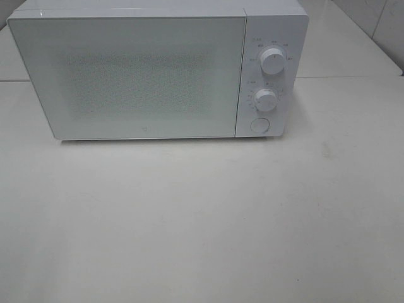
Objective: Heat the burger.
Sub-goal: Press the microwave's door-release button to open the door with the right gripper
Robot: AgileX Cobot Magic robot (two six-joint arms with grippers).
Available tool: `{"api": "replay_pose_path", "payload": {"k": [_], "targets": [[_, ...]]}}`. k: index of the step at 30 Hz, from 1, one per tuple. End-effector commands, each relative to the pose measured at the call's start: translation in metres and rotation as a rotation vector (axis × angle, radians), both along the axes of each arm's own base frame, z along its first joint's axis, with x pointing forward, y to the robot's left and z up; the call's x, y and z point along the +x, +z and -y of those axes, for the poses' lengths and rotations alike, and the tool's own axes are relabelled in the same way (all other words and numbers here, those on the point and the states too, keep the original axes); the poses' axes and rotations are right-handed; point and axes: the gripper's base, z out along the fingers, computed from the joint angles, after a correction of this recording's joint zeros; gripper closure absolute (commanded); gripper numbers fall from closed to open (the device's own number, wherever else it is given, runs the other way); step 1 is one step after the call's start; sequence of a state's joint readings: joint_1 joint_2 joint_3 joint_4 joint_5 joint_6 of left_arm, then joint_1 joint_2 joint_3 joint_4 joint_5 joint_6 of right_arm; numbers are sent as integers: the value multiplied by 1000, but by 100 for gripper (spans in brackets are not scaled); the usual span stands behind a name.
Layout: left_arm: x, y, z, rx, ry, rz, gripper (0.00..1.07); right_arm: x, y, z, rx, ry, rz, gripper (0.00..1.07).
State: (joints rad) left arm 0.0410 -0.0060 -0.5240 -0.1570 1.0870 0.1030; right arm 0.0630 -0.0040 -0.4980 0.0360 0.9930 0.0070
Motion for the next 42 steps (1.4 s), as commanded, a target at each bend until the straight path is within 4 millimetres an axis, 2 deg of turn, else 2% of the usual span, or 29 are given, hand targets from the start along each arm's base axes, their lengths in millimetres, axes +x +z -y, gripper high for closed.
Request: {"api": "replay_pose_path", "payload": {"k": [1,5,8,12,16,18,19,26,27,28,30,31,33,34,36,37,42], "targets": [[-2,0,0,-2,-3,24,6,-4,0,1,-8,-2,30,31],[-2,0,0,-2,-3,24,6,-3,6,1,-6,-3,57,31],[-2,0,0,-2,-3,24,6,9,20,-1,10,-2,138,31],[-2,0,0,-2,-3,24,6,21,26,-1,15,-5,176,31],[-2,0,0,-2,-3,24,6,42,34,-2,19,-11,229,31],[-2,0,0,-2,-3,24,6,46,33,-2,19,-12,231,31],[-2,0,0,-2,-3,24,6,55,32,-3,19,-14,226,31],[-2,0,0,-2,-3,24,6,82,29,-4,20,-20,226,31],[-2,0,0,-2,-3,24,6,93,28,-4,19,-22,217,31],[-2,0,0,-2,-3,24,6,93,28,-4,19,-22,217,31],[-2,0,0,-2,-3,24,6,108,26,-5,18,-24,205,31],[-2,0,0,-2,-3,24,6,108,26,-5,18,-24,205,31],[-2,0,0,-2,-3,24,6,124,22,-6,18,-27,178,31],[-2,0,0,-2,-3,24,6,124,22,-6,18,-27,178,31],[-2,0,0,-2,-3,24,6,144,14,-7,29,-36,131,31],[-2,0,0,-2,-3,24,6,144,14,-7,29,-36,131,31],[-2,0,0,-2,-3,24,6,171,3,-8,46,-52,117,31]]}}
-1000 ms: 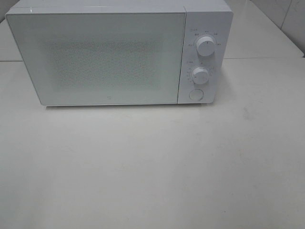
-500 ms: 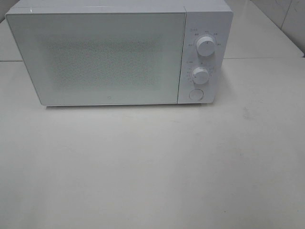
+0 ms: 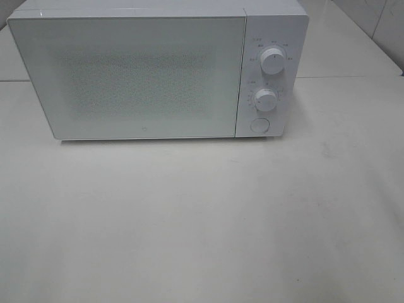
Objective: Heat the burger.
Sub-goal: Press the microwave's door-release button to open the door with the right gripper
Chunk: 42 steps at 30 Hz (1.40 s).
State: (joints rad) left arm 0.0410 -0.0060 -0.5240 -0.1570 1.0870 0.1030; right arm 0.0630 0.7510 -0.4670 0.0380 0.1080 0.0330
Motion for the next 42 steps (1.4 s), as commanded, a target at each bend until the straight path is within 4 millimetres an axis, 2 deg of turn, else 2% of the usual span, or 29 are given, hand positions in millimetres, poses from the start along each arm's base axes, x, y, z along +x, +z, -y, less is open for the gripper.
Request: {"api": "replay_pose_path", "payload": {"k": [1,3,7,9,10,12,18,20,25,26,29,34,41,42], "targets": [[-2,0,0,-2,-3,24,6,11,-3,0,9,-10,21,31],[-2,0,0,-2,-3,24,6,23,-11,0,-3,-8,7,31],[-2,0,0,-2,-3,24,6,31,-15,-1,-24,-1,7,31],[-2,0,0,-2,-3,24,6,43,-28,-2,-22,-1,17,31],[-2,0,0,-2,-3,24,6,43,-28,-2,-22,-1,17,31],[-2,0,0,-2,-3,24,6,49,-40,-2,-19,-1,66,31],[-2,0,0,-2,-3,24,6,53,-58,-2,-8,-10,109,31],[-2,0,0,-2,-3,24,6,56,-74,-1,1,-26,138,31],[-2,0,0,-2,-3,24,6,60,-85,2,-22,-58,156,31],[-2,0,0,-2,-3,24,6,61,-93,2,-31,-68,146,31],[-2,0,0,-2,-3,24,6,62,-97,0,-35,-73,143,31],[-2,0,0,-2,-3,24,6,65,-120,-27,-101,-36,121,31],[-2,0,0,-2,-3,24,6,63,-134,-52,-96,-30,118,31],[-2,0,0,-2,-3,24,6,63,-137,-61,-92,-31,115,31]]}}
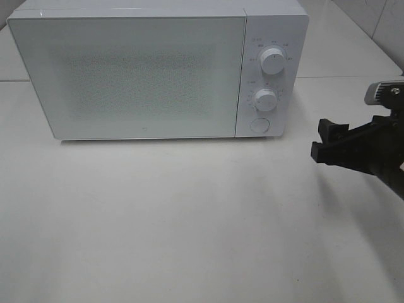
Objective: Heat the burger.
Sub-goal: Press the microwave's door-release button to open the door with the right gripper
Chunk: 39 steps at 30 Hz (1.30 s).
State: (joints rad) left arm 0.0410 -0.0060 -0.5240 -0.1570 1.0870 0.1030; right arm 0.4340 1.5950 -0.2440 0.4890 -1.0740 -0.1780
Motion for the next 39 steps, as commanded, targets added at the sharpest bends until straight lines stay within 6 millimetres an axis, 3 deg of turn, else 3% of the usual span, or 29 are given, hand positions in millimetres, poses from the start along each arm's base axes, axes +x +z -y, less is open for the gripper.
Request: {"api": "replay_pose_path", "payload": {"k": [1,9,18,23,25,26,28,31,33,34,35,37,38,39], "targets": [[-2,0,0,-2,-3,24,6,1,0,-11,0,-7,28,31],[-2,0,0,-2,-3,24,6,6,-12,-56,14,54,1,31],[-2,0,0,-2,-3,24,6,12,-14,-69,115,24,-20,35],[-2,0,0,-2,-3,24,6,13,-15,-70,346,-55,-37,39],[-2,0,0,-2,-3,24,6,12,-15,-70,542,-124,-52,44],[-2,0,0,-2,-3,24,6,12,-15,-70,542,-124,-52,44],[-2,0,0,-2,-3,24,6,12,-16,-70,765,-206,-78,51],[-2,0,0,-2,-3,24,6,12,-17,-70,888,-249,-88,56],[-2,0,0,-2,-3,24,6,12,-17,-71,1055,-309,-95,64],[-2,0,0,-2,-3,24,6,12,-17,-71,1055,-309,-95,64],[-2,0,0,-2,-3,24,6,12,-17,-71,1148,-343,-99,72],[-2,0,0,-2,-3,24,6,12,-17,-71,1193,-360,-101,75],[-2,0,0,-2,-3,24,6,12,-17,-71,1264,-388,-106,84],[-2,0,0,-2,-3,24,6,12,-17,-71,1264,-388,-106,84]]}}
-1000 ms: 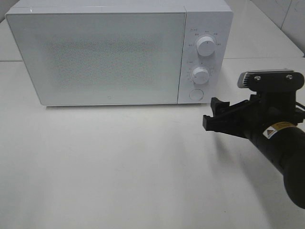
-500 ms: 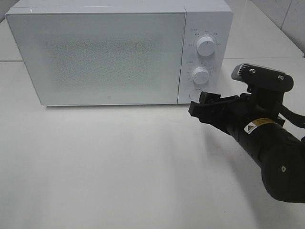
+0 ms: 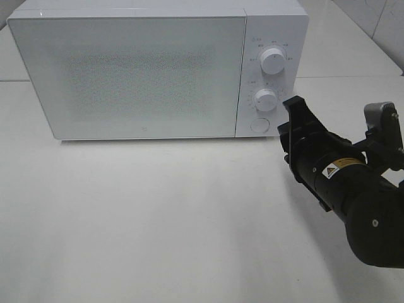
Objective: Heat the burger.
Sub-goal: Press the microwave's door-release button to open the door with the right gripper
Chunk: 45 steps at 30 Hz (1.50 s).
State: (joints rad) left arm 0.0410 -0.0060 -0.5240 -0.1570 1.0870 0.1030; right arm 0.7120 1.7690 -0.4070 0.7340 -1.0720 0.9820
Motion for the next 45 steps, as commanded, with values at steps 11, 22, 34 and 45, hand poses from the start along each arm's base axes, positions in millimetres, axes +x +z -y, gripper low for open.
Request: {"api": "replay_pose_path", "payload": {"k": [11,22,34,45], "targets": [[-2,0,0,-2,-3,24,6,5,-5,-3,273,-146,-89,107],[-2,0,0,-2,-3,24,6,25,-22,-23,267,-146,-117,107],[-2,0,0,-2,-3,24,6,56,-30,-31,296,-186,-110,107],[-2,0,0,-2,-3,24,6,82,-38,-39,319,-210,-100,107]]}}
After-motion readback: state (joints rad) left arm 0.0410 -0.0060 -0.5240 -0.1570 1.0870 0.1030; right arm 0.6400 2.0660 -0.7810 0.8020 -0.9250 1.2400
